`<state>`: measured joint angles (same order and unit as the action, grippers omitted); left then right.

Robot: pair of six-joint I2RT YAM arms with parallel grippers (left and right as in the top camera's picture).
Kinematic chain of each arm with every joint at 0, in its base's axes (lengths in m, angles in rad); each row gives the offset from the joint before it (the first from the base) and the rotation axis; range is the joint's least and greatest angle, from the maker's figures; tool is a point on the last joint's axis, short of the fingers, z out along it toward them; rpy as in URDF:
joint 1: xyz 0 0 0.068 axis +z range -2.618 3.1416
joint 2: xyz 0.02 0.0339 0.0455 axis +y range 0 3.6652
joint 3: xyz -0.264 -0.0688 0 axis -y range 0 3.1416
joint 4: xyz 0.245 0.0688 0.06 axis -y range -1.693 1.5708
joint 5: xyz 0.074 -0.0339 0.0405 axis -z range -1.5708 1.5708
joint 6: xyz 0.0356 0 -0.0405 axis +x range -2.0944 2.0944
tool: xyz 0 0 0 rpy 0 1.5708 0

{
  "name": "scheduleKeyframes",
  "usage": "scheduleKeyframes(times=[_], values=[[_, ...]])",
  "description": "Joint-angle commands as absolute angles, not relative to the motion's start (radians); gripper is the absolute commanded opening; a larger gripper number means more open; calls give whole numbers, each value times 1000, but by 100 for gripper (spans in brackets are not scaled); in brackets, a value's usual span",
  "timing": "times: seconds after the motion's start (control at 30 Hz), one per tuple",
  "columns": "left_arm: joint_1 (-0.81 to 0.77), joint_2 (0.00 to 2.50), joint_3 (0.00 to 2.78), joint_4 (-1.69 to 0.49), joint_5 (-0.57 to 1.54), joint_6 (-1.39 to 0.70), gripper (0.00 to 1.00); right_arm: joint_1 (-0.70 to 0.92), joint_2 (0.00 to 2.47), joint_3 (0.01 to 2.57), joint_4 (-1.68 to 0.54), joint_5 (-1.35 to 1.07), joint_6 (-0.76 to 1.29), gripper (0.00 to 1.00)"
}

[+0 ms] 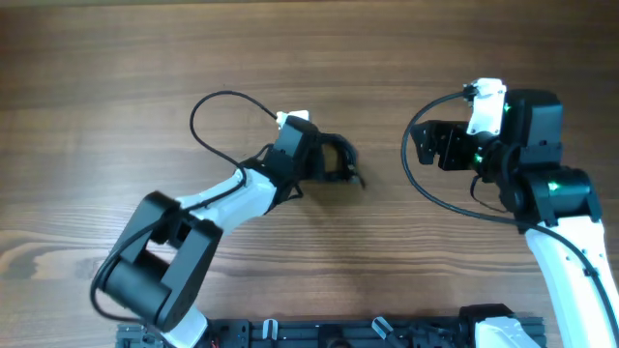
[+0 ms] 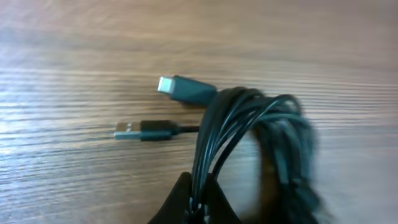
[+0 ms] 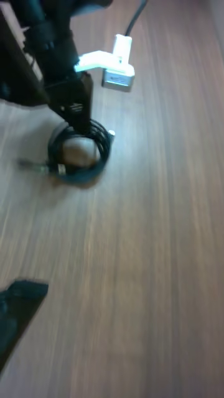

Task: Untangle cables
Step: 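Grasp the black cable bundle with both grippers from opposite sides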

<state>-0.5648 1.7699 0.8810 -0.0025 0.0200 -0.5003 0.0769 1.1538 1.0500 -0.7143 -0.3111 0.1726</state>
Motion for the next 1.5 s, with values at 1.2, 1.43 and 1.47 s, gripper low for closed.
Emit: scheduleKeyframes(times=[1.2,1.43,1.47], values=[[-571,1619,890,-94,247,-506,4,250,1816,943,-289,-630,-23,42],[-566,1619,891,-82,335,-528,4,250,1826,942,-270,-630,-23,42],[-558,1619,891,-81,361,-533,4,250,1834,942,-265,-630,-20,42]])
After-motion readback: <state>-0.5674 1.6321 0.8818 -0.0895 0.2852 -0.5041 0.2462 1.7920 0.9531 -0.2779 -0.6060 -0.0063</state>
